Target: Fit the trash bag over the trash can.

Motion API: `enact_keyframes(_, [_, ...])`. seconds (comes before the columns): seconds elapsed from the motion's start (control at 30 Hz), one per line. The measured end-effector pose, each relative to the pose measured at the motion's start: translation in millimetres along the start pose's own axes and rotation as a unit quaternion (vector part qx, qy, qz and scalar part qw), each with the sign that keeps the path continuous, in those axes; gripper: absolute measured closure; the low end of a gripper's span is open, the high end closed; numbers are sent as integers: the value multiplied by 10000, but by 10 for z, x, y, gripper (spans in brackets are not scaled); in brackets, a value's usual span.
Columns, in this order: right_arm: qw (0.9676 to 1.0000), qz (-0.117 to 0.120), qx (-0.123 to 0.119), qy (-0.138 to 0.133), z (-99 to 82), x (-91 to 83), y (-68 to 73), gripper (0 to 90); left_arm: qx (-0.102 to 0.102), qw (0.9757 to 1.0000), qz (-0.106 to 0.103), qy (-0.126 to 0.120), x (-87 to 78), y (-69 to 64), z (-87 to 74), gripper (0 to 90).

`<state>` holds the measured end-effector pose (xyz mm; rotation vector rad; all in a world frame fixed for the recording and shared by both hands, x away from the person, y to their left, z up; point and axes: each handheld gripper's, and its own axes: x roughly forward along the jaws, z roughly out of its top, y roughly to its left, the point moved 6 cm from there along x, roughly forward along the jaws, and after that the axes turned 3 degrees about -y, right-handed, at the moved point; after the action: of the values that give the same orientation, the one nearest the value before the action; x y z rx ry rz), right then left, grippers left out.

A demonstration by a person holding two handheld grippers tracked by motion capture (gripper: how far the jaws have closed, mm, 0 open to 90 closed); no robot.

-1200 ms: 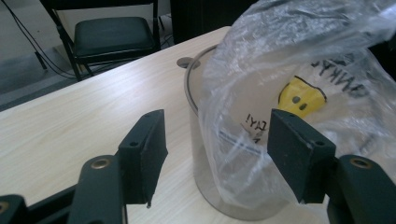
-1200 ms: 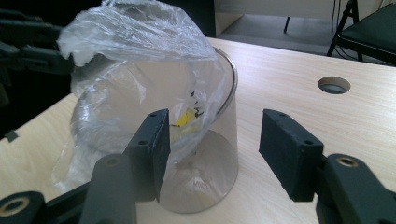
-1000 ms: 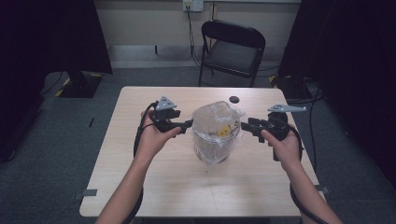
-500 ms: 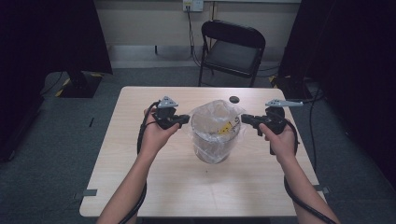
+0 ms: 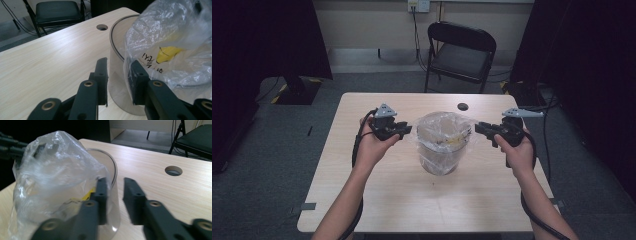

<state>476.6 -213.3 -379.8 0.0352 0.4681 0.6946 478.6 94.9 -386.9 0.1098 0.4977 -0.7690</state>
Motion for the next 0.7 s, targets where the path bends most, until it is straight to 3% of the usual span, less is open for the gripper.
enact_keyframes(0.1, [9997,-77,-120,195,-64,37,-29,866,-17,9999,21,101,72,8,-46,826])
enact_keyframes(0.27, [9994,-110,-67,322,-163,146,-87,846,14,9998,-28,190,204,-7,-134,802])
enact_keyframes(0.4, [9987,13,-105,501,-240,259,-62,843,-32,9998,-137,172,267,-32,-167,805])
enact_keyframes(0.53, [9974,124,-296,639,-280,354,26,888,78,9997,-121,212,258,-33,-190,864])
enact_keyframes(0.6, [9973,227,-247,650,-287,363,51,891,79,9996,-129,220,230,-22,-203,874])
enact_keyframes(0.7, [9955,353,-376,789,-296,355,126,900,175,9994,-103,283,149,-55,-250,900])
